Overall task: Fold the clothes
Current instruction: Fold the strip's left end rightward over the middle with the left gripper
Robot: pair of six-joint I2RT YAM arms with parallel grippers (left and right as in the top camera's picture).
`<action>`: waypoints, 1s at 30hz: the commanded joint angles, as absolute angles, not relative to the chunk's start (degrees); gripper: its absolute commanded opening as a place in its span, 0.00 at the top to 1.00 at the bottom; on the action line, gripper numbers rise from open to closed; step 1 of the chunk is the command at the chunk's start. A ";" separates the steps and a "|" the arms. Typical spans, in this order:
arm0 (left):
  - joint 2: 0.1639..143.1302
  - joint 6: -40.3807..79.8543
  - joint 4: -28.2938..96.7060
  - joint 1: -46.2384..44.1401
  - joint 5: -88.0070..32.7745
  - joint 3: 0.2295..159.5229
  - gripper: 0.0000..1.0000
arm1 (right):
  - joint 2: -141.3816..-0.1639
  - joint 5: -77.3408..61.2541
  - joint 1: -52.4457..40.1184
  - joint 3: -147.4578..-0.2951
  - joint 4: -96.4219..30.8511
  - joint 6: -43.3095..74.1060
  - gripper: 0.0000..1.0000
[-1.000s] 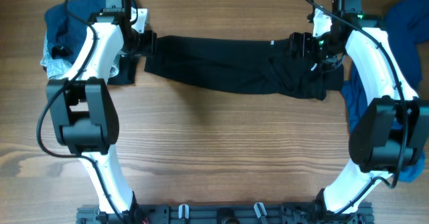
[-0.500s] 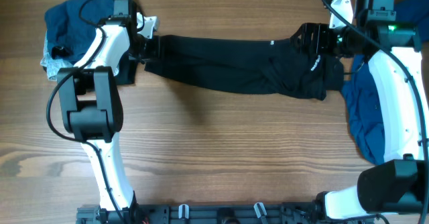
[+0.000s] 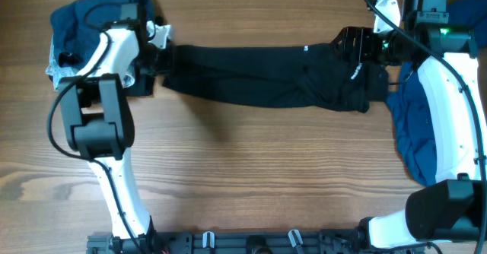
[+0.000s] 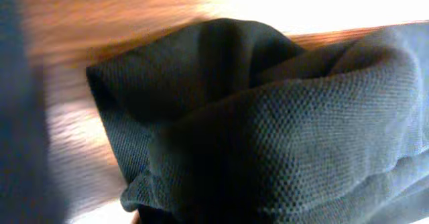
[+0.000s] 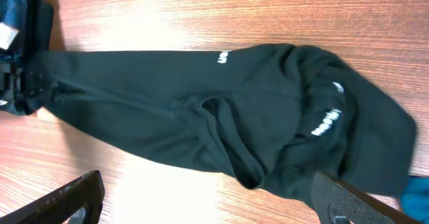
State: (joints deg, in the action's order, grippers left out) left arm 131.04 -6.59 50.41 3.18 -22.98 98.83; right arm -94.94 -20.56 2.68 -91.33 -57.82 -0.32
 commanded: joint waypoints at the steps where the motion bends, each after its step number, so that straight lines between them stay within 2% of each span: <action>1: 127.66 -6.87 52.42 8.29 -20.80 97.73 0.96 | -96.16 -20.38 2.55 -92.25 -57.52 -1.06 0.01; 5: 123.02 -6.87 53.49 9.28 -20.80 97.73 0.96 | -97.54 -20.43 2.55 -92.25 -56.73 -1.04 0.00; 9: 118.98 -6.87 53.47 5.89 -20.78 97.73 0.96 | -98.06 -20.60 2.55 -92.25 -56.55 -0.93 0.01; 15: 117.12 -6.83 50.65 -6.87 -20.78 97.73 0.96 | -98.06 -20.60 2.55 -92.25 -56.53 -0.95 0.00; 21: 117.12 -2.37 42.57 -17.26 -20.47 97.73 0.96 | -98.06 -20.60 2.55 -92.25 -56.66 -1.06 0.00; 30: 121.49 -0.51 39.27 -25.10 -16.67 97.73 0.96 | -98.06 -20.38 2.55 -92.25 -57.74 -1.54 0.01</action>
